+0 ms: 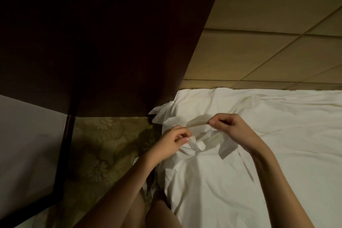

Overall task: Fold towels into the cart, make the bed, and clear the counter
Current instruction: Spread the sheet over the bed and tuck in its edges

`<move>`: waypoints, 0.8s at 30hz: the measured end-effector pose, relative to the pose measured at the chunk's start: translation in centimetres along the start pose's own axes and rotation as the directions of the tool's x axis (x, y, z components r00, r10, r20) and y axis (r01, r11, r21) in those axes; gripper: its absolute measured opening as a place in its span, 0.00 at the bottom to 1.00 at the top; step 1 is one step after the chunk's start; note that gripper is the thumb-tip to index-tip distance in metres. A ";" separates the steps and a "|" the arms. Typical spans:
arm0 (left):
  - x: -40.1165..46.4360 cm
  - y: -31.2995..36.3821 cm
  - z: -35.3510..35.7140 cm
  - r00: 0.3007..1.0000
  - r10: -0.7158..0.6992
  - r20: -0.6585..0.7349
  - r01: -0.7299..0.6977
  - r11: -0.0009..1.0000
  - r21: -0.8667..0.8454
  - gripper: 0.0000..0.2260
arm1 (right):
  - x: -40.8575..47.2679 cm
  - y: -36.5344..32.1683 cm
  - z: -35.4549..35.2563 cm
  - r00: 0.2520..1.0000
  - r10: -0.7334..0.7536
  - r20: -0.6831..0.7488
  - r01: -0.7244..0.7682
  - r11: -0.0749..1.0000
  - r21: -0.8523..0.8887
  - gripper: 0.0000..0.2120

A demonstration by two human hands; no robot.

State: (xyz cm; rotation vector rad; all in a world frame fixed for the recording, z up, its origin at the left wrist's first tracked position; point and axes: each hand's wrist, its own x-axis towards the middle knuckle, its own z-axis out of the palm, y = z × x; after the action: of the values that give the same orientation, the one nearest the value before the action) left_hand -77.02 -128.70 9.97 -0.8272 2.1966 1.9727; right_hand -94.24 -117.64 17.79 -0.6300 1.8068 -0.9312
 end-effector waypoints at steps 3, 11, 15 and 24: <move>0.2 0.2 -0.4 0.999 -0.006 -0.040 0.006 1.000 -0.008 0.04 | -1.3 0.5 -1.8 0.992 0.047 -0.120 -0.039 0.997 0.070 0.09; -0.8 2.5 1.2 0.958 0.231 -0.167 -0.229 0.973 0.032 0.06 | -1.6 2.3 -2.0 0.985 0.089 -0.150 -0.131 0.944 -0.302 0.09; -1.6 2.6 3.6 0.946 0.316 -0.077 -0.306 0.944 0.123 0.03 | -0.3 1.0 1.4 1.000 -0.003 0.019 0.005 0.995 -0.100 0.06; -2.4 2.7 4.9 0.943 0.314 -0.110 -0.307 0.949 0.076 0.03 | 1.2 1.1 2.9 0.977 0.070 0.204 -0.066 0.997 -0.026 0.06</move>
State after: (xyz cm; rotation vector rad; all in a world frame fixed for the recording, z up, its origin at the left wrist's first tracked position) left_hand -77.60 -123.20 12.48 -0.6406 2.5811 2.0227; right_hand -92.03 -118.82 15.56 -0.6481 1.6450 -0.7746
